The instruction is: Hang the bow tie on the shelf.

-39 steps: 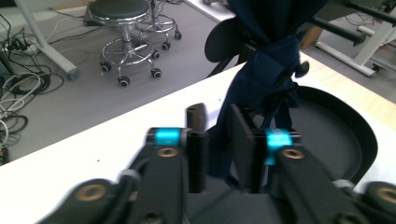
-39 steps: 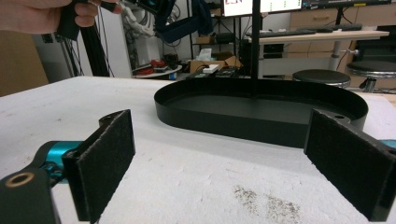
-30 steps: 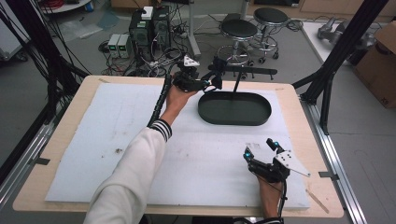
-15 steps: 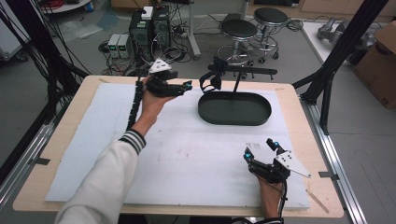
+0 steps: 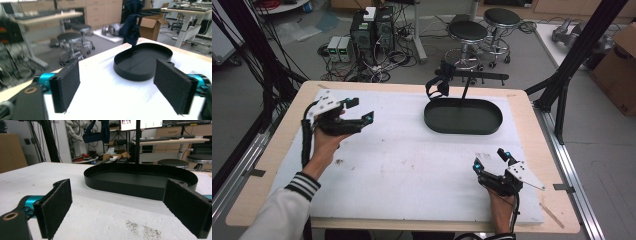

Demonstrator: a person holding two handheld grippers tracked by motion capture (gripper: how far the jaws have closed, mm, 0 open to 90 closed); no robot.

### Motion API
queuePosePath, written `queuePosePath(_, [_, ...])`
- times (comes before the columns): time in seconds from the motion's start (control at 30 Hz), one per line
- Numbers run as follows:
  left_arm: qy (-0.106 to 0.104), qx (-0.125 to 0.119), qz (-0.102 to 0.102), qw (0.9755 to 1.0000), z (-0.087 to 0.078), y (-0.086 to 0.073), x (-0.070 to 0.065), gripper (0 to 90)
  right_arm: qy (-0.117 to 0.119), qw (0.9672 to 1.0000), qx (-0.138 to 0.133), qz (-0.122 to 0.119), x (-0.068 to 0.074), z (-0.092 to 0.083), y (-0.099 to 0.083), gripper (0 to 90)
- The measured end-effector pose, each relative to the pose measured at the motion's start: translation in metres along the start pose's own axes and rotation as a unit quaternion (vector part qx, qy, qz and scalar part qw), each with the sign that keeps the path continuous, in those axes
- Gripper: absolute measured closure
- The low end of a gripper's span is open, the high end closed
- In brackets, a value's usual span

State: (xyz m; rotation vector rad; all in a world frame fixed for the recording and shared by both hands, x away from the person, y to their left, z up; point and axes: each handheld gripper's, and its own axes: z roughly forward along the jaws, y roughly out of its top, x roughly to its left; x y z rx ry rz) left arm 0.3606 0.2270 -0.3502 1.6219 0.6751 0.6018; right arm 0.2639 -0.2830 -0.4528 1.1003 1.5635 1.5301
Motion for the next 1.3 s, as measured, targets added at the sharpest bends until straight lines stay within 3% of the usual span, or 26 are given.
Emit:
queuePosePath(0.07, [-0.002, -0.012, -0.009, 0.9999, -0.018, -0.012, 0.000, 20.0, -0.002, 1.0000, -0.001, -0.006, 0.000, 0.001, 0.000, 7.8])
queuePosePath(0.17, [-0.001, -0.006, -0.009, 0.9999, -0.039, -0.032, 0.000, 18.0, -0.004, 1.0000, -0.001, -0.007, 0.000, 0.000, 0.000, 7.8])
queuePosePath(0.33, [0.009, -0.025, -0.026, 0.9993, -0.061, -0.066, 0.000, 16.9, -0.005, 1.0000, 0.000, -0.006, 0.001, 0.000, 0.000, 7.7])
queuePosePath(0.43, [0.017, -0.041, -0.032, 0.9985, -0.069, -0.078, -0.002, 16.0, -0.007, 1.0000, 0.001, -0.005, 0.001, 0.001, 0.000, 7.8])
queuePosePath(0.63, [0.024, -0.066, -0.040, 0.9967, -0.071, -0.092, -0.007, 16.0, -0.008, 0.9999, 0.002, -0.005, 0.001, 0.001, 0.000, 7.8])
queuePosePath(0.83, [0.030, -0.053, -0.036, 0.9975, -0.067, -0.103, -0.007, 15.2, -0.010, 0.9999, 0.002, -0.007, 0.002, 0.001, 0.000, 7.7])
queuePosePath(0.93, [0.035, -0.046, -0.054, 0.9968, -0.065, -0.113, -0.003, 13.5, -0.010, 0.9999, 0.001, -0.011, 0.002, 0.001, 0.000, 7.7])
queuePosePath(1.03, [0.033, -0.060, -0.068, 0.9954, -0.067, -0.114, -0.001, 11.5, -0.009, 0.9999, -0.001, -0.013, 0.002, 0.001, 0.000, 7.8])
queuePosePath(1.3, [0.033, -0.058, -0.056, 0.9962, -0.068, -0.114, -0.003, 11.4, -0.010, 0.9998, -0.004, -0.015, 0.003, 0.000, -0.001, 7.8])
